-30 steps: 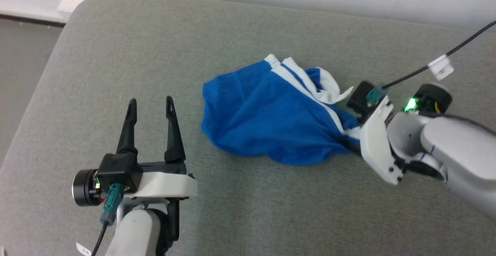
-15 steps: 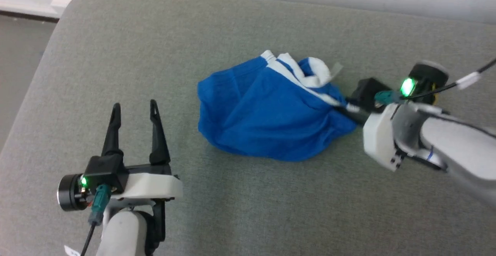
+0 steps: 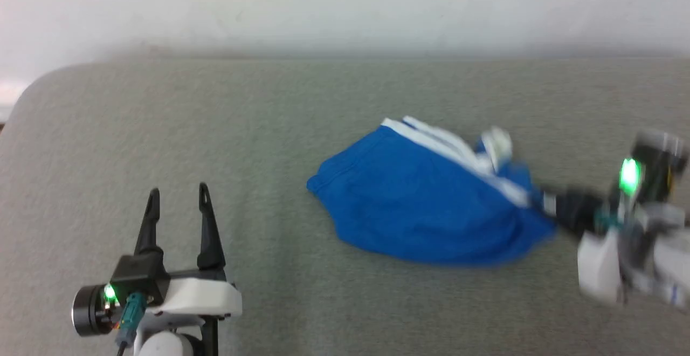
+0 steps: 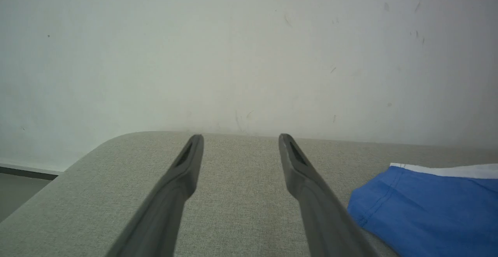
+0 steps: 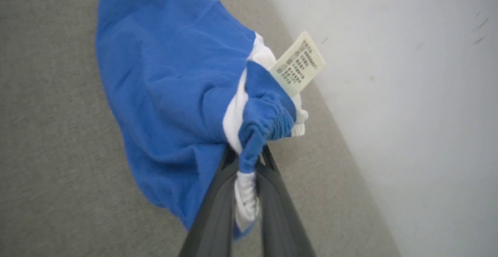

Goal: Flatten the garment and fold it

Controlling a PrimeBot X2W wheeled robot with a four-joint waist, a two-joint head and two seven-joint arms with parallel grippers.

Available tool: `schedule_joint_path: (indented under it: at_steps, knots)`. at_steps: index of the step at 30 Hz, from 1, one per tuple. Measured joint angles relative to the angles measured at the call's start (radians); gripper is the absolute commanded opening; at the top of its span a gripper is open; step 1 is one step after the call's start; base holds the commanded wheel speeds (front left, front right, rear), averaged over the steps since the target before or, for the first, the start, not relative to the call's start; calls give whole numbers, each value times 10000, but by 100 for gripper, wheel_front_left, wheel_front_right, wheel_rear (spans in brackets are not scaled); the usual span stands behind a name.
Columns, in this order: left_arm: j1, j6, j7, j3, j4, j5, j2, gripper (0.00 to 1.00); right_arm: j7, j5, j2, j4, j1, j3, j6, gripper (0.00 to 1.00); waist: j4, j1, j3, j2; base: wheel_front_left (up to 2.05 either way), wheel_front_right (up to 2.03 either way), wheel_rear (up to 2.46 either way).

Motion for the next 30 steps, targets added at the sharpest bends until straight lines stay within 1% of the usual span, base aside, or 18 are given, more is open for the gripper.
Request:
schedule_joint_path:
  at_steps: [3,6,9,12,13,14,15,19,23,27,30]
  knots:
    - [264,2,0,67,-19,0,-21,100,94,115,-121,-107,2083,-414,0,0,-386,0,-296,-1,0,0,0]
    - [364,-8,0,121,-17,0,-29,100,105,-36,-13,157,4091,-930,0,0,-740,0,-544,0,0,0,0]
    - [448,-84,0,127,-4,19,-52,100,-155,150,516,711,5861,-1847,0,0,-1038,0,-749,0,0,0,0]
    - [529,-169,0,155,65,163,-58,100,-441,-263,1143,1066,6773,-2763,-13,0,-1301,0,-911,0,0,0,0]
    - [528,-205,0,148,104,236,-50,100,-546,-389,1365,1127,6991,-3120,-12,10,-1378,1,-961,0,0,0,0]
    - [527,-261,0,148,138,280,-48,100,-669,-399,1603,1160,7223,-3522,-12,44,-1450,2,-1011,0,0,0,0]
    - [523,-276,0,150,176,313,-38,100,-788,-458,1837,1160,7450,-3960,-10,100,-1519,1,-1057,0,0,0,0]
    - [321,-523,0,119,326,456,161,100,-1202,-1379,2401,688,8053,-5902,-6,100,-1747,2,-1222,0,0,0,0]
    - [-542,-890,0,-63,629,648,610,100,-1371,-2368,2945,-541,8790,-8015,-6,100,-1911,2,-1345,0,0,0,0]
    - [-1742,-1430,10,-420,1482,897,1032,100,-1386,-3195,3699,-1797,9624,-9612,-2,100,-2037,2,-1368,0,0,0,0]
    - [-2901,-2019,539,-834,2243,897,1145,100,-1419,-3747,4452,-2499,9910,-10596,0,100,-2089,2,-1300,0,0,0,0]
